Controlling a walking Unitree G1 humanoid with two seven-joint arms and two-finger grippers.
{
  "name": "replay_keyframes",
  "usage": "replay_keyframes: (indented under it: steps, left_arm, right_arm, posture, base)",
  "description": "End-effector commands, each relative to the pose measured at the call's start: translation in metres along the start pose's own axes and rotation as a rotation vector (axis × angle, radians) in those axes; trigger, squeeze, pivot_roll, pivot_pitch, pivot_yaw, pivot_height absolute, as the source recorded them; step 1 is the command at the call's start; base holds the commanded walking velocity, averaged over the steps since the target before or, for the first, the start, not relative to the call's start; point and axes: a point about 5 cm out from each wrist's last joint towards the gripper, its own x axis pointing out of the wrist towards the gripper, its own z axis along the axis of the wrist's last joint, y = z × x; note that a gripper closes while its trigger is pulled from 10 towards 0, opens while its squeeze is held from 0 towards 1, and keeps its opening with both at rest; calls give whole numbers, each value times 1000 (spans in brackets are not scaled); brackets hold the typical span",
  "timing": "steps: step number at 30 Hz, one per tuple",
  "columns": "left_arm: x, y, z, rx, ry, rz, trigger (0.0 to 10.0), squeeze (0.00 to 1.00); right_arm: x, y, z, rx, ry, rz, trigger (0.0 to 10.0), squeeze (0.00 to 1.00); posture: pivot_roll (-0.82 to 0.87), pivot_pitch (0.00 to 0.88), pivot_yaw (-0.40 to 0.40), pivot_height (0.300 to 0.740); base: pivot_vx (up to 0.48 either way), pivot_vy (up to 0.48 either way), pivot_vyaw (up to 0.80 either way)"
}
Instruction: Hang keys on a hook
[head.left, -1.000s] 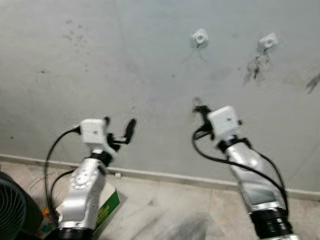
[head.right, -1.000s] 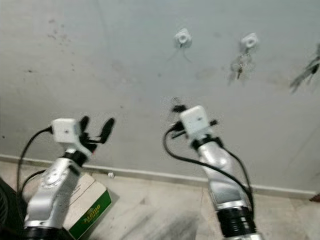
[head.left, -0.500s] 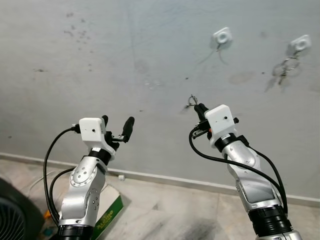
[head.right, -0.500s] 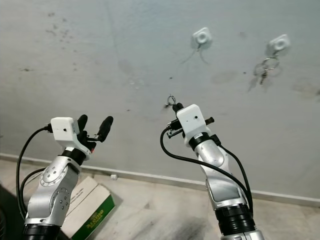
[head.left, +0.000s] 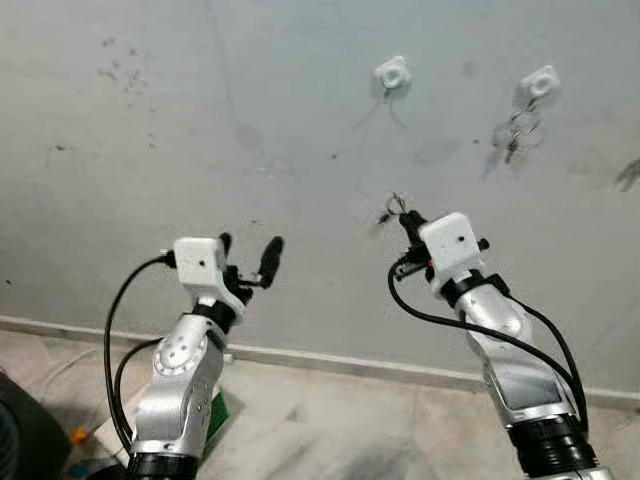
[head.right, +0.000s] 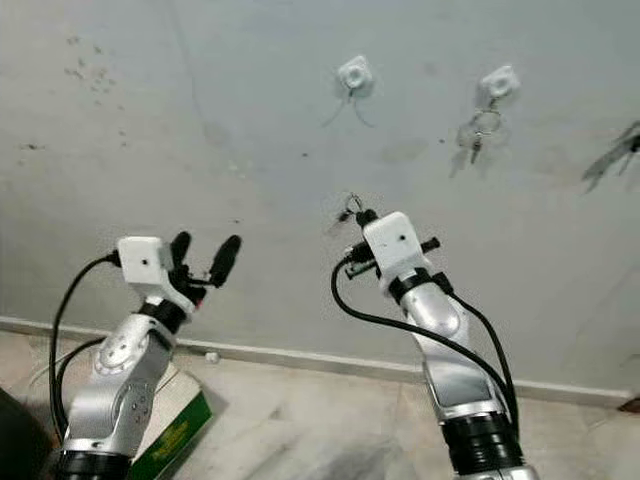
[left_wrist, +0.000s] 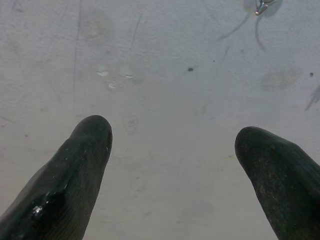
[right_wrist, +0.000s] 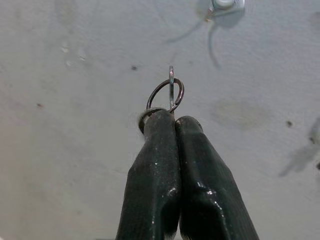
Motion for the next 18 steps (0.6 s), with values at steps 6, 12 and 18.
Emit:
replay_keyframes:
  steps: [6, 12, 18]
  left_arm:
    - [-2, 9, 3, -13, -12, 32, 10000, 0]
    - [-3, 8, 3, -14, -10, 29, 10000, 0]
    - [-2, 9, 4, -17, -10, 29, 10000, 0]
  right_arm:
    - [3, 3, 6, -5, -25, 13, 10000, 0]
    - [3, 4, 6, -6, -26, 15, 10000, 0]
    - [4, 4, 7, -6, -31, 16, 10000, 0]
  posture:
    - [3, 0, 44, 740]
    - [5, 0, 45, 740]
    - [8, 0, 46, 740]
  base:
    - [0, -82, 0]
    - [0, 0, 0]
    - [0, 0, 0]
